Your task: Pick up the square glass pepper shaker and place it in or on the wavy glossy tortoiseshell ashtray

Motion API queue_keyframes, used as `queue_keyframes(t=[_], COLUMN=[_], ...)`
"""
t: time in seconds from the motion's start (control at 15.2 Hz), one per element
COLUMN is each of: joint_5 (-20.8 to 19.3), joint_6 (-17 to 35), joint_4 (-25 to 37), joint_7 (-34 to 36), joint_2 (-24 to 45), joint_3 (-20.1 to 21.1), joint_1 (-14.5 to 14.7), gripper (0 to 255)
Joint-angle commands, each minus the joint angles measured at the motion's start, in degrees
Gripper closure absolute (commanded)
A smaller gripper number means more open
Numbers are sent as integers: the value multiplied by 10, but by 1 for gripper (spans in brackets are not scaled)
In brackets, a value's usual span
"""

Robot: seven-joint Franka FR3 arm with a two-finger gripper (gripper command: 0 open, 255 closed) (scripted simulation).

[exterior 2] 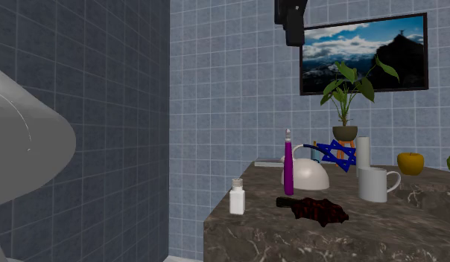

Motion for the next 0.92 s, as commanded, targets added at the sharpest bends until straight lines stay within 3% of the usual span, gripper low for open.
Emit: queue_keyframes(t=[0.0,0.86], joint_5=[0,117], joint_6=[0,129], joint_4=[0,-112], joint_7=[0,162], joint_2=[0,34], joint_3=[0,123], joint_1=[0,49], gripper=[0,0])
